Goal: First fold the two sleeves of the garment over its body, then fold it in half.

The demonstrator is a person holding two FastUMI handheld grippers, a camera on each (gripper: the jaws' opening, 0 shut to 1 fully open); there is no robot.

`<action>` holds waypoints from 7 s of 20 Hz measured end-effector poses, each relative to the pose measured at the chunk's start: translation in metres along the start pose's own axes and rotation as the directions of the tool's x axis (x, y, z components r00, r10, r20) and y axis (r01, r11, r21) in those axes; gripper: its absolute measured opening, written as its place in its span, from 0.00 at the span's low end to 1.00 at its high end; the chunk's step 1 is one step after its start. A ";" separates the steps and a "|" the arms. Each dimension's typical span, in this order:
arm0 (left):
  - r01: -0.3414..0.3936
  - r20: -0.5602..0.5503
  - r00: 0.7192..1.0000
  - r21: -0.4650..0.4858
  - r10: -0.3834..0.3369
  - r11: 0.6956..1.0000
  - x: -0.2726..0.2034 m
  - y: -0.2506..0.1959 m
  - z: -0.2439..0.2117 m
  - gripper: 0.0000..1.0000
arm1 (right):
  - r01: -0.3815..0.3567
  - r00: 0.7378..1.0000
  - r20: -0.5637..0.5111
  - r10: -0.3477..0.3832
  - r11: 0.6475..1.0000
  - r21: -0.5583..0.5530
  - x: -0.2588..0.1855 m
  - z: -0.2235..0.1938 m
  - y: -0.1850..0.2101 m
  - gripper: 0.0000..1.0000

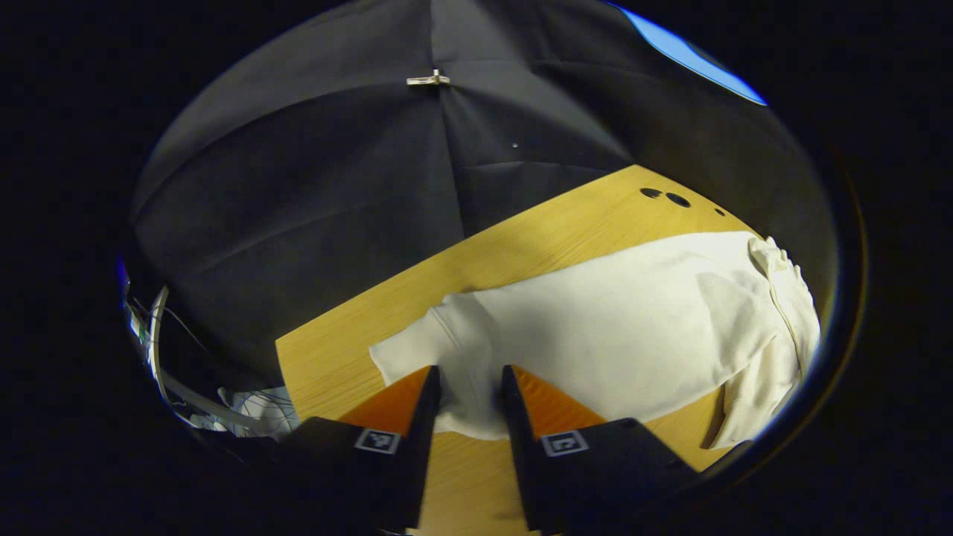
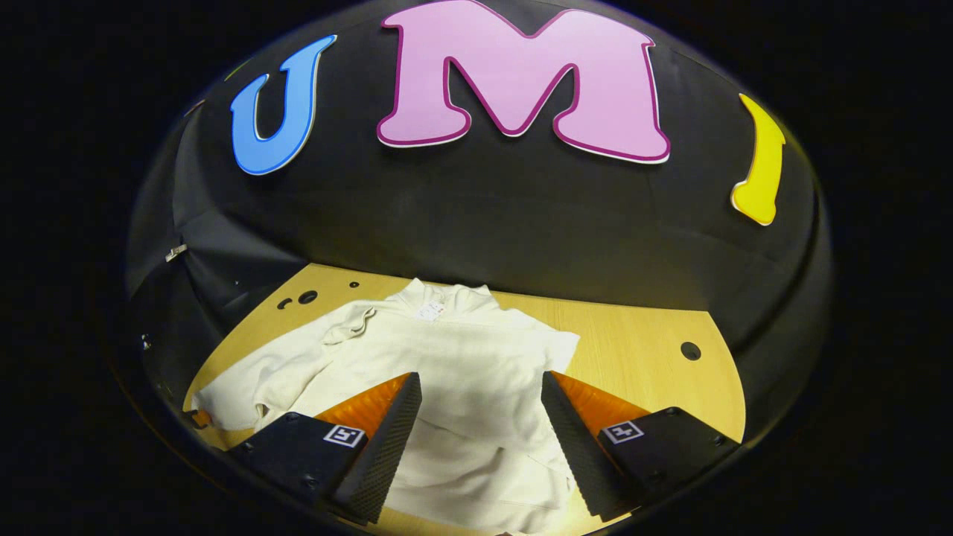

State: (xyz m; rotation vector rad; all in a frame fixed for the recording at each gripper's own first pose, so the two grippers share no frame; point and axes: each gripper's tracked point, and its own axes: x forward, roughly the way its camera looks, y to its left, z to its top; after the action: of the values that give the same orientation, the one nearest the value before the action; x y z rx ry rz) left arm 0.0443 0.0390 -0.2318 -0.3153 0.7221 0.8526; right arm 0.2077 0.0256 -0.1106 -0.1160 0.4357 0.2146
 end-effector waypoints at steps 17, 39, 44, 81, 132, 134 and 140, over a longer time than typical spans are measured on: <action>0.115 0.068 0.993 -0.250 -0.101 0.961 0.001 -0.044 0.055 0.06 | 0.096 0.995 -0.012 -0.095 0.991 0.090 -0.041 -0.034 -0.076 0.99; 0.562 0.226 0.782 0.145 -0.581 0.814 -0.110 -0.417 0.167 0.06 | 0.257 0.966 -0.089 -0.243 0.938 0.234 -0.054 -0.103 -0.209 0.99; 0.653 0.146 0.701 0.263 -0.698 0.710 -0.151 -0.501 0.125 0.06 | 0.268 0.963 -0.099 -0.251 0.927 0.263 -0.054 -0.117 -0.230 0.99; 0.613 0.000 0.770 0.278 -0.639 0.739 -0.146 -0.342 0.013 0.98 | 0.106 0.981 -0.185 -0.059 0.961 0.257 -0.040 -0.180 -0.111 0.99; 0.627 -0.097 0.779 0.129 -0.619 0.768 -0.115 -0.280 -0.044 0.07 | -0.006 0.969 -0.238 0.069 0.967 0.255 -0.017 -0.190 -0.019 0.07; 0.646 -0.067 0.763 0.112 -0.643 0.755 -0.122 -0.287 -0.024 0.07 | -0.027 0.973 -0.216 0.082 0.968 0.248 -0.012 -0.175 -0.014 0.07; 0.695 0.028 0.715 0.088 -0.699 0.714 -0.137 -0.316 0.040 0.06 | -0.064 0.988 -0.116 0.103 0.951 0.302 0.011 -0.112 -0.012 0.07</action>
State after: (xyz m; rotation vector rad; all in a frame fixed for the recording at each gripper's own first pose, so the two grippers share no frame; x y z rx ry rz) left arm 0.2460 -0.2180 -0.1166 -0.4581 0.5083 0.1021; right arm 0.1741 -0.0015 -0.2155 0.1860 0.5997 0.2233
